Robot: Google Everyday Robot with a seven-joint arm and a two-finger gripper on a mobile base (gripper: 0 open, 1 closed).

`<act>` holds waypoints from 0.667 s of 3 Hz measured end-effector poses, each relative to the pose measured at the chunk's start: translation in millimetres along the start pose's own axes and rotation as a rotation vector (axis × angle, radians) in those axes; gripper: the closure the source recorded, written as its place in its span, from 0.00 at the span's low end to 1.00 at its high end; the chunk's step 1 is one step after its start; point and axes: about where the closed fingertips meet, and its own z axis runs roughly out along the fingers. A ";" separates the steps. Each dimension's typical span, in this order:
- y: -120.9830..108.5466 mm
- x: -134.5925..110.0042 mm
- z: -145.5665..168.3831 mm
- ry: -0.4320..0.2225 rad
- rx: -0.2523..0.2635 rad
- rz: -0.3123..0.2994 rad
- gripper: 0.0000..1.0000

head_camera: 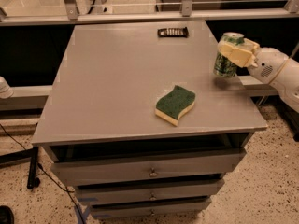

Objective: Place green can upright

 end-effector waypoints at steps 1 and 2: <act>-1.9 14.4 -12.0 -0.019 -0.056 0.008 1.00; -3.0 21.5 -21.0 -0.032 -0.108 -0.004 0.84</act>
Offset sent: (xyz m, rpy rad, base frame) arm -0.0191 -0.0277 -0.0379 0.0207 -0.0918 0.1510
